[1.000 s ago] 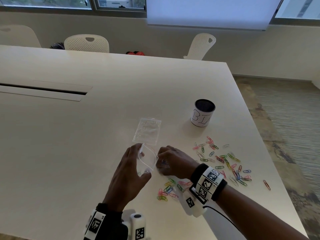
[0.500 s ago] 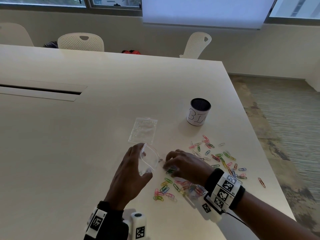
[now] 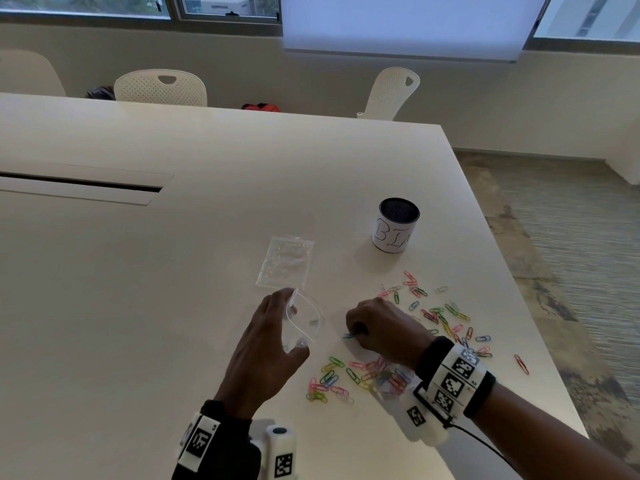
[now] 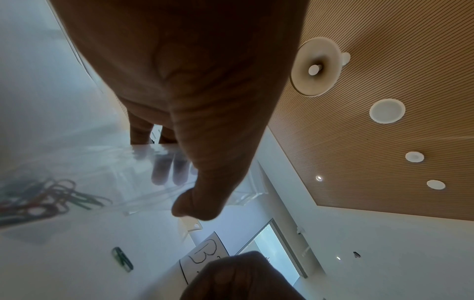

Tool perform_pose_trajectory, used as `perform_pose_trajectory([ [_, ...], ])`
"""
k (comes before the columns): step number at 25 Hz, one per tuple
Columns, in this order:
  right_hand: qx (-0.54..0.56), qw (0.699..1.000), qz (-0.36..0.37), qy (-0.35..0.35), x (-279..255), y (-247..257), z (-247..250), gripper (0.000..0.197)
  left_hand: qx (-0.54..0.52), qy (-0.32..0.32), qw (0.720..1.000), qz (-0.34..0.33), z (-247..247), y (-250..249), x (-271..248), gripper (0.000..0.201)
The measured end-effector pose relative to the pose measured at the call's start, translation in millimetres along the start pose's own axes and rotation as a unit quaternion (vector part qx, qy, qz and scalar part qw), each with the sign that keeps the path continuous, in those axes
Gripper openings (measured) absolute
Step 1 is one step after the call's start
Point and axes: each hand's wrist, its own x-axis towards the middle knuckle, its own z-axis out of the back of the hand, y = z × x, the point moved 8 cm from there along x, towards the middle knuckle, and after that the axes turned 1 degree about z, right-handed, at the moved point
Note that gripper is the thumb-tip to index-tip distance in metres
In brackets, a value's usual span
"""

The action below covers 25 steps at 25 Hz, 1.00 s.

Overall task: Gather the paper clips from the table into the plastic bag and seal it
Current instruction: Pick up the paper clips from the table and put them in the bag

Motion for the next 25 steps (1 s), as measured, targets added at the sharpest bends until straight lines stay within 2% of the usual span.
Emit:
perform_pose_trajectory([
  [3,0.149,0.985,-0.07,-0.05,-7,-14,18,0.006,-0.004,0.002,1.0,-0.004,-1,-3,-1,0.077],
  [5,0.284,0.95,-0.094,-0.089,-14,-12,32,0.007,-0.006,0.002,1.0,-0.006,-2,-3,-1,0.077],
  [8,0.416,0.896,-0.074,-0.138,-22,10,54,0.008,-0.003,0.004,1.0,-0.014,-5,-5,0,0.078],
  [10,0.452,0.875,-0.063,-0.16,-23,28,63,0.009,-0.002,0.007,1.0,-0.02,-7,-7,1,0.077],
  [13,0.433,0.881,-0.054,-0.184,-19,51,68,0.011,0.001,0.011,1.0,-0.02,-9,-11,2,0.076],
  [19,0.303,0.932,-0.038,-0.197,-15,64,67,0.012,0.002,0.013,1.0,-0.017,-8,-9,4,0.078],
  [25,0.292,0.935,-0.022,-0.202,-13,65,76,0.013,0.007,0.017,1.0,-0.013,-10,-8,2,0.075],
])
